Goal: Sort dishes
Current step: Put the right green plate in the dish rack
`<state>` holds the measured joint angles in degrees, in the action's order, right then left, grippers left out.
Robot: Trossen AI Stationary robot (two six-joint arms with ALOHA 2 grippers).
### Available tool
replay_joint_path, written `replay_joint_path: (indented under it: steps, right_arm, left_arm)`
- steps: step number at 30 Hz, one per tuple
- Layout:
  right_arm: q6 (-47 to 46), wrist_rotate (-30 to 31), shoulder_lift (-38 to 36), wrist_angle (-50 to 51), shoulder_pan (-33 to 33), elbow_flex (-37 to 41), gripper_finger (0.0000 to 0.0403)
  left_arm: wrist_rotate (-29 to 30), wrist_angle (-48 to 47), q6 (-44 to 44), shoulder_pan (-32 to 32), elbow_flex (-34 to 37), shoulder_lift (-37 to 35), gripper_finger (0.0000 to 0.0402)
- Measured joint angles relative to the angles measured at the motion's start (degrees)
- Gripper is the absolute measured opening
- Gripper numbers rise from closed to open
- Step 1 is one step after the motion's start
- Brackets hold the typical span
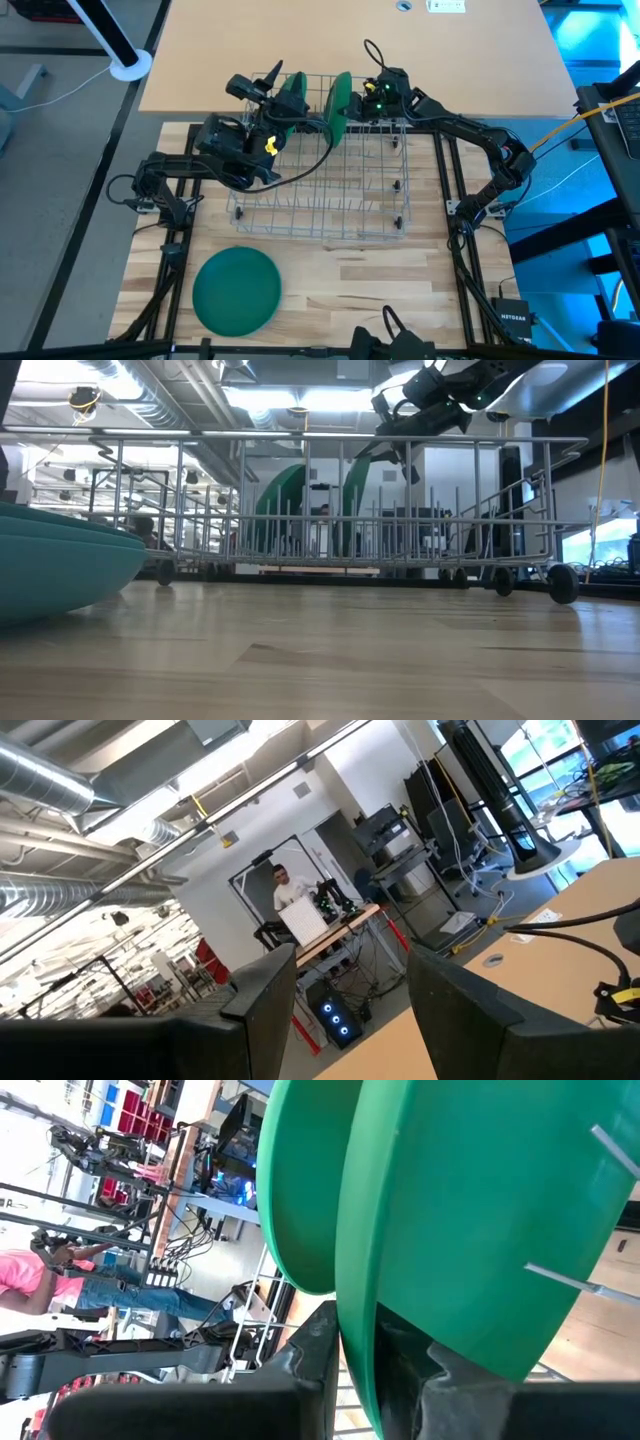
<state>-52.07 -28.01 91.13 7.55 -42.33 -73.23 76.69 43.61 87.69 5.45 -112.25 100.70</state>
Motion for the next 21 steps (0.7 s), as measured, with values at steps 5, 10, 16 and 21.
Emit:
replay_joint_path:
  steps: [5,10,16,21]
  right_arm:
    - [0.0,0.6,0.0,0.0,0.7,0.0,0.0050]
    - [0.0,1.5,0.0,-0.1,0.7,0.0,0.0050]
    - [0.0,2.0,0.0,-0.2,0.7,0.0,0.0050]
    - [0.0,2.4,-0.1,-0.2,0.7,0.0,0.0050]
  left_arm:
    - [0.0,0.0,0.0,0.0,0.0,0.0,0.0182]
    - [0.0,0.0,0.1,0.0,0.0,0.0,0.0182]
    - [0.0,-0.1,0.1,0.0,0.1,0.0,0.0182]
    - [0.1,-1.2,-0.8,0.1,1.4,-0.1,0.0182]
